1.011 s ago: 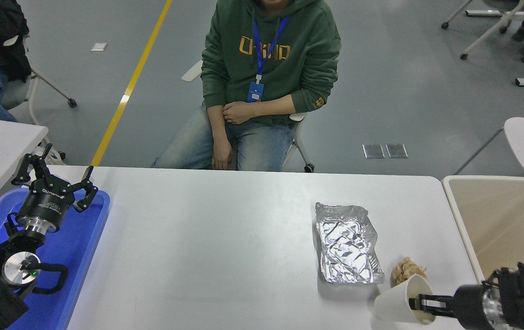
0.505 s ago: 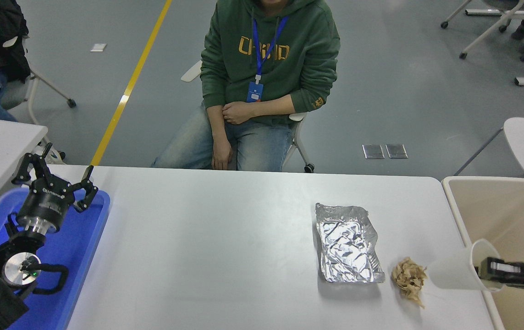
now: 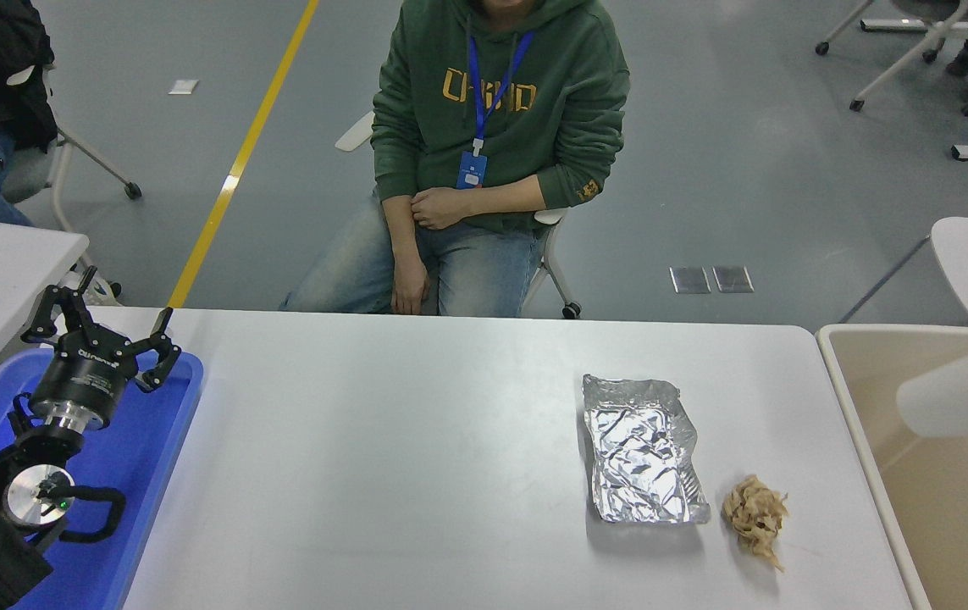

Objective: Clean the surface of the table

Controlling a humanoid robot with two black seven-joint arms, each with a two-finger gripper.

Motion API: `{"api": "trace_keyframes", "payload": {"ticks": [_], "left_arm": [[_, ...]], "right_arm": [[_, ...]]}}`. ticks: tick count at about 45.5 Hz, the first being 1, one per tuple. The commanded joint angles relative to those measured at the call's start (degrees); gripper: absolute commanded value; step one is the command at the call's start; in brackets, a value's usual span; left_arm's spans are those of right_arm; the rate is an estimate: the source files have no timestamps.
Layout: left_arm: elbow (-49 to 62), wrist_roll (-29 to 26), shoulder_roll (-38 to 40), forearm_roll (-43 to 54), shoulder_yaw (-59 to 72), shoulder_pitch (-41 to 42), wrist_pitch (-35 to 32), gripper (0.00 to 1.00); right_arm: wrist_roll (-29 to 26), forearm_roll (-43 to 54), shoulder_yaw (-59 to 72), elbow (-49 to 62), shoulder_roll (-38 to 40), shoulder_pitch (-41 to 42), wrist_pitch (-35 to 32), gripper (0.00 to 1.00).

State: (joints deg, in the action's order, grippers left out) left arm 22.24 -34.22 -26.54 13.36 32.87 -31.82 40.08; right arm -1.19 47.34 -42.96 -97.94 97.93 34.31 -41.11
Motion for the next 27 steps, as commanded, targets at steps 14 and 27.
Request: {"api": "trace_keyframes", "payload": {"ticks": [14,27], "left_arm": [[0.0,-0.1,0.1,0.0,0.0,0.0,0.0,1.0],[0.0,0.0,0.0,0.0,0.0,0.0,0.0,1.0]], "right_arm": [[-0.1,-0.2,0.9,6.8,-0.5,1.8,-2.1,0.0],[-0.1,4.4,5.3,20.2,-7.0,1.5,2.7,0.0]]}}
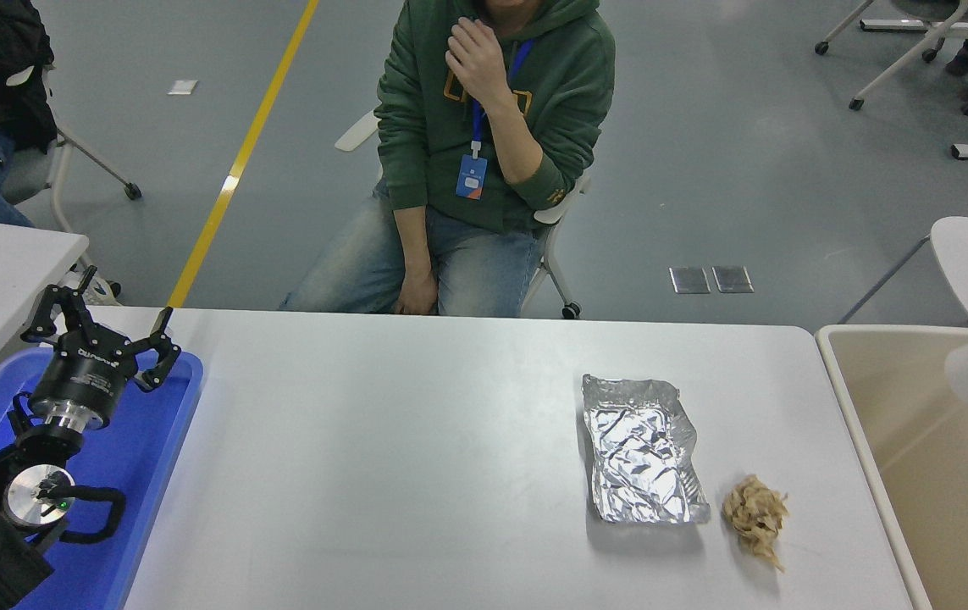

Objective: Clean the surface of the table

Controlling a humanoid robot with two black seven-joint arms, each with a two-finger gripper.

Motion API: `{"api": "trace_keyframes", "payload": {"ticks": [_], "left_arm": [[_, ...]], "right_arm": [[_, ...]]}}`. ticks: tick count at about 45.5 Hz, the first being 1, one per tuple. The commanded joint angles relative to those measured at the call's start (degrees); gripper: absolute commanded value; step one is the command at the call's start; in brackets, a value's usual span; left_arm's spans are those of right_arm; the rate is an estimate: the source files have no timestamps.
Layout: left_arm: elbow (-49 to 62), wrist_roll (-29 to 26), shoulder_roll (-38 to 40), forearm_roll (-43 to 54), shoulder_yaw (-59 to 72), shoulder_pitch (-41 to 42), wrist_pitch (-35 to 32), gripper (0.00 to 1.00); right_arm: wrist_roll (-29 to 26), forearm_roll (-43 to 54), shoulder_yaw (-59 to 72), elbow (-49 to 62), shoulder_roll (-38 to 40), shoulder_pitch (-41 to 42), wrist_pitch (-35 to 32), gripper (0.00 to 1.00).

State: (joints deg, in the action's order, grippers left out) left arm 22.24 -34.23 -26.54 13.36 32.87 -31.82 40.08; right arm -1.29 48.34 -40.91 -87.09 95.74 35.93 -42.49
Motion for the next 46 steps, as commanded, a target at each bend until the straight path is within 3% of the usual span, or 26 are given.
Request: {"api": "trace_keyframes", "payload": {"ticks": [1,15,24,46], "left_arm": [[0.0,0.0,0.0,0.0,0.0,0.0,0.0,1.0],[0.0,0.0,0.0,0.0,0.0,0.0,0.0,1.0],[0.0,0.0,0.0,0.0,0.0,0.0,0.0,1.0],[0.0,0.0,0.0,0.0,0.0,0.0,0.0,1.0]], "right_arm": [[0.0,3.7,3.9,10.1,-5.5,-0.1,5.0,0.0],[0.0,4.0,12.4,21.7,-13.9,-0.1,18.1,0.0],[0.0,3.6,18.9,38.2,-26.3,0.5,28.2,0.0],[-0.4,2.7,26.9,59.6,-48.4,0.3,39.2,0.0]]}}
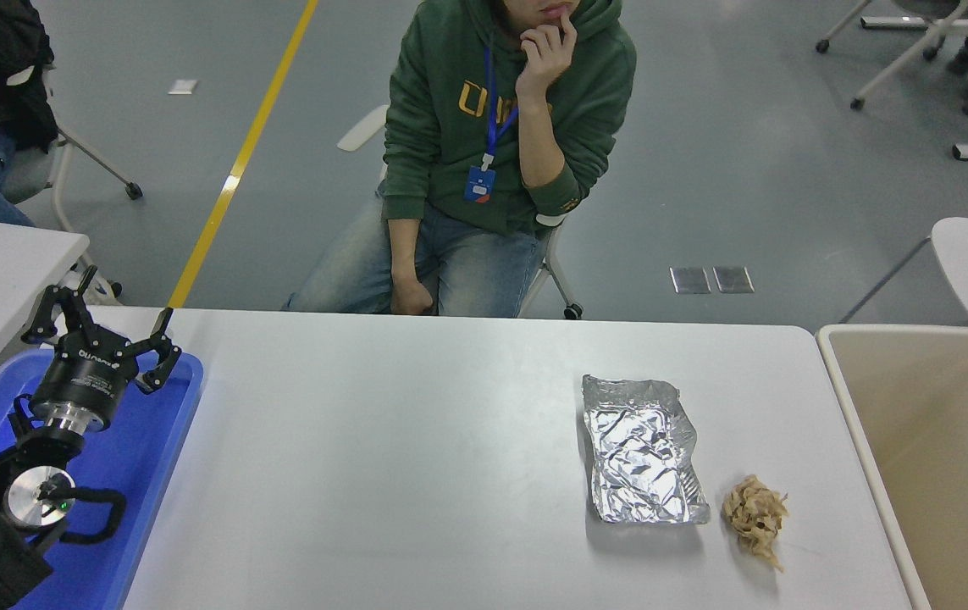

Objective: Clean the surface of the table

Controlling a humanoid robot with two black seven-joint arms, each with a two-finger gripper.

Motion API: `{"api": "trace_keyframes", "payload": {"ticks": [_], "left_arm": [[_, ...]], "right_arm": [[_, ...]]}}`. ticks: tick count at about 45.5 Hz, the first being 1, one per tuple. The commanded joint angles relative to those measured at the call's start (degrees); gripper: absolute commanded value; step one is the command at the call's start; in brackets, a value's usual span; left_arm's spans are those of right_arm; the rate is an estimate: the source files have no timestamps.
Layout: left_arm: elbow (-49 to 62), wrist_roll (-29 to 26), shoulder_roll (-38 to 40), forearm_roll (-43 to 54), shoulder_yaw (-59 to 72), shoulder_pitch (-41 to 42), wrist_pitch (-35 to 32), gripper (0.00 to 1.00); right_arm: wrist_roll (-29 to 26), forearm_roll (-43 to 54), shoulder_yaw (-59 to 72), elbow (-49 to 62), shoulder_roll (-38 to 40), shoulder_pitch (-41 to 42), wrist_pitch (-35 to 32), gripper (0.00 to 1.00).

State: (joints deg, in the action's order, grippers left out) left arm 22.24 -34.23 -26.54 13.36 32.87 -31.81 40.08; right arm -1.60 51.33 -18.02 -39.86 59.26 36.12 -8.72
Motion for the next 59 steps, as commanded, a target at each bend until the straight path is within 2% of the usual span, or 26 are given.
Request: {"api": "trace_keyframes", "payload": {"ticks": [1,14,21,28,35,50,52,53,56,57,59], "left_arm": [[0.0,0.0,0.0,0.0,0.0,0.0,0.0,1.0],[0.0,0.0,0.0,0.0,0.0,0.0,0.0,1.0],[0.0,0.0,0.0,0.0,0.0,0.0,0.0,1.0],[0.0,0.0,0.0,0.0,0.0,0.0,0.0,1.0],[0.0,0.0,0.0,0.0,0.0,0.0,0.0,1.0],[0.0,0.0,0.0,0.0,0.0,0.0,0.0,1.0],[0.0,0.0,0.0,0.0,0.0,0.0,0.0,1.0],[0.0,0.0,0.0,0.0,0.0,0.0,0.0,1.0],[0.0,0.0,0.0,0.0,0.0,0.0,0.0,1.0],[0.0,0.0,0.0,0.0,0.0,0.0,0.0,1.0],[0.0,0.0,0.0,0.0,0.0,0.0,0.0,1.0]], "right_arm": [[-0.1,-0.3,4.2,13.7,-13.0,0.1,5.6,0.0],[-0.1,-2.7,4.5,31.1,-28.9,-0.1,5.9,0.0],[-0.1,-2.7,4.5,36.4,-34.5,-0.2,6.4,0.0],[-0.1,-3.2,4.4,38.5,-38.3,-0.3,9.1,0.0],[-0.1,-7.9,4.5,40.7,-41.5,-0.5,10.3,0.0],[-0.1,-14.1,8.1,41.0,-42.4,-1.1,12.1,0.0],[-0.1,-14.6,8.3,41.0,-42.4,-1.1,12.1,0.15],[-0.1,-14.9,8.3,41.0,-42.4,-1.1,12.2,0.29],[-0.1,-15.8,8.2,41.0,-42.3,-1.1,12.7,0.9],[-0.1,-16.4,8.2,41.0,-42.3,-1.1,12.9,0.96],[-0.1,-18.5,8.3,40.9,-42.2,-1.1,12.8,0.98]]}}
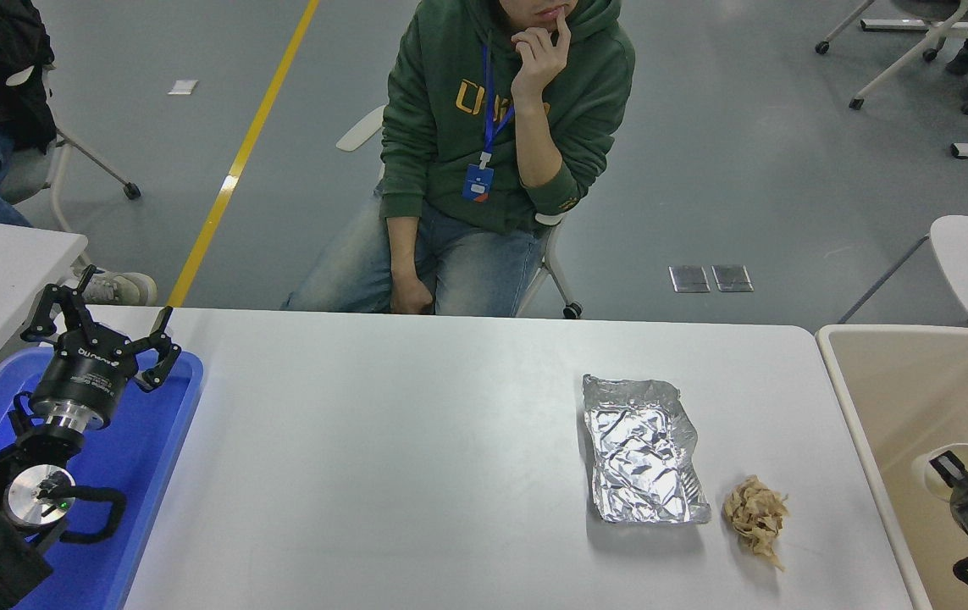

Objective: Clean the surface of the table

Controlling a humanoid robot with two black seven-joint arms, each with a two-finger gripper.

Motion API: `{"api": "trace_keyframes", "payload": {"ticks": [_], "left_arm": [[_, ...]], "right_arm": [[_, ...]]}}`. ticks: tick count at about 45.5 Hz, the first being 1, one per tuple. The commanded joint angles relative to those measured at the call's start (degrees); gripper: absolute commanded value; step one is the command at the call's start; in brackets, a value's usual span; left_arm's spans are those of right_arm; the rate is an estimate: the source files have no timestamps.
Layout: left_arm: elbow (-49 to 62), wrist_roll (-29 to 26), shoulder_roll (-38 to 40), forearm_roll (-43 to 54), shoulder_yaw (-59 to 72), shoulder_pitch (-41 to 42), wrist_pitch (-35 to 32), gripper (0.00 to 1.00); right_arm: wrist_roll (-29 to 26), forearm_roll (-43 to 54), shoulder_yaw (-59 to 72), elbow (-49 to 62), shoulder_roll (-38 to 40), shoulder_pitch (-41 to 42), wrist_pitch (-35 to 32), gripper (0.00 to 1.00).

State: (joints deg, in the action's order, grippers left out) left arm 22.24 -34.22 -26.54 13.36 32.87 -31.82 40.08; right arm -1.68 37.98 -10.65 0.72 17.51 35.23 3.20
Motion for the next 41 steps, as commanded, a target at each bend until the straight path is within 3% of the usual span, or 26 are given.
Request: {"api": "trace_keyframes", "payload": {"ticks": [1,33,41], "left_arm": [[0.0,0.0,0.0,0.0,0.0,0.0,0.0,1.0],[0.0,0.0,0.0,0.0,0.0,0.0,0.0,1.0],[0.0,0.0,0.0,0.0,-0.1,0.0,0.0,1.0]], "right_arm": [[0.0,-6.2,1.1,0.3,-0.5,0.0,0.8,0.98],[0.4,-7.2,1.2,0.3,0.4,1.5,0.7,0.98],[0.5,-7.2,0.9,-6.1,6.2,1.7,0.6,0.98]]}}
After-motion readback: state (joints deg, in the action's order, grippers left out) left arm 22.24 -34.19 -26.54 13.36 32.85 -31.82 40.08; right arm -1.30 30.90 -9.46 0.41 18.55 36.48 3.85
